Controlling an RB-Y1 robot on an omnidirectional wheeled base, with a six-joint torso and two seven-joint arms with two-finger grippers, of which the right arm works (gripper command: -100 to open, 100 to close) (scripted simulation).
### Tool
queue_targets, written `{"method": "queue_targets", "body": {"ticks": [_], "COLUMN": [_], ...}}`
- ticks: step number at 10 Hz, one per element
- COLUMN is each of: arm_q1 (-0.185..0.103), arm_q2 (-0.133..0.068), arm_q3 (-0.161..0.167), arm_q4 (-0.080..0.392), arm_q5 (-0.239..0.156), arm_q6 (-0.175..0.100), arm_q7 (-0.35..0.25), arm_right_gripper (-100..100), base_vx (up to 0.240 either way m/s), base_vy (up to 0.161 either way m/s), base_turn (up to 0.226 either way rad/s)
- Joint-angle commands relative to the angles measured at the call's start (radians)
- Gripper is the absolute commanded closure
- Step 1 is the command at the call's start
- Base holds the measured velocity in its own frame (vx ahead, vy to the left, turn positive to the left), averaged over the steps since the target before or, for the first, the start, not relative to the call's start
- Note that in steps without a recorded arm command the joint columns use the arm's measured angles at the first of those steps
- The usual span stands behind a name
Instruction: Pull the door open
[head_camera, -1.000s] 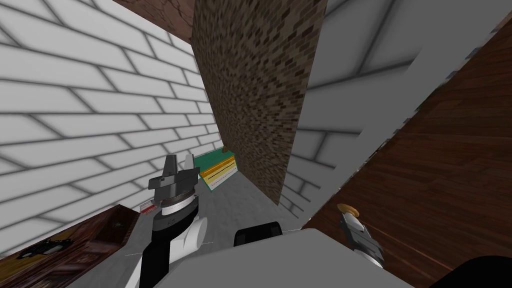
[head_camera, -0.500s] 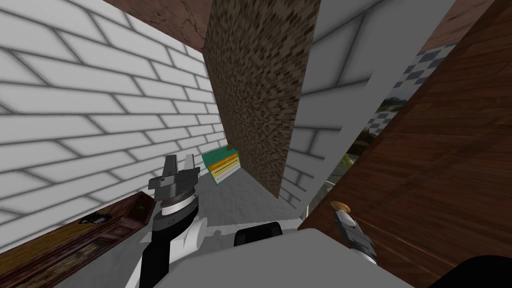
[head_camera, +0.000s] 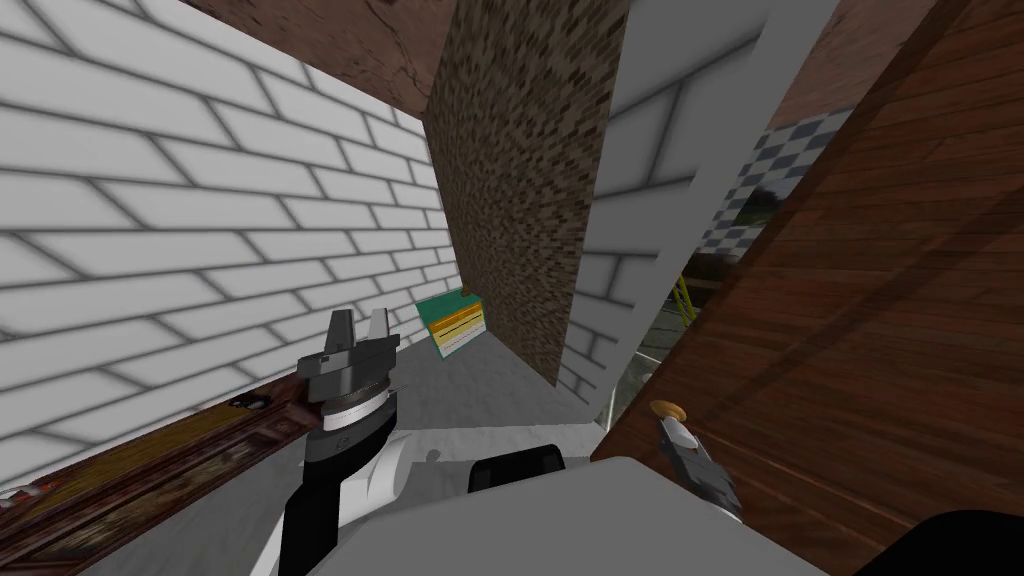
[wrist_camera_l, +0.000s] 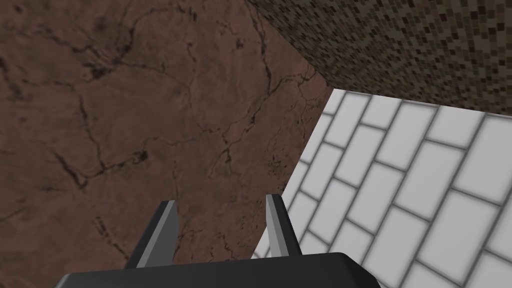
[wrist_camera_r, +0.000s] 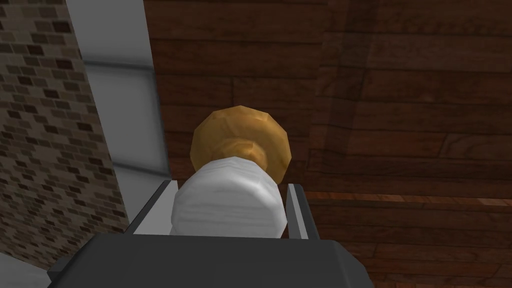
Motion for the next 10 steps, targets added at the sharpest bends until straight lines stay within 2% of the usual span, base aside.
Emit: {"method": "queue_targets", "body": {"ticks": [1, 6, 7, 8, 10], "arm_q1": [0.001, 0.022, 0.016, 0.022, 0.027], "arm_q2": [-0.006, -0.03, -0.028, -0.031, -0.038], "arm_q3": [0.022, 0.086, 0.079, 0.102, 0.122], "arm_q4": [0.005, -0.014, -0.008, -0.011, -0.015], "arm_q5": [0.019, 0.071, 0.065, 0.083, 0.1], "arm_q6": [-0.019, -0.056, -0.05, -0.062, -0.076], "arm_q7": [-0.012, -0.038, -0.035, -0.041, -0.047], "arm_right_gripper": [100, 100, 100, 100, 100], "base_vx": [-0.249, -0.236, -0.114, -0.138, -0.213], "base_vy": [0.001, 0.04, 0.016, -0.021, -0.007], "base_turn": [0.085, 0.048, 0.017, 0.049, 0.056]}}
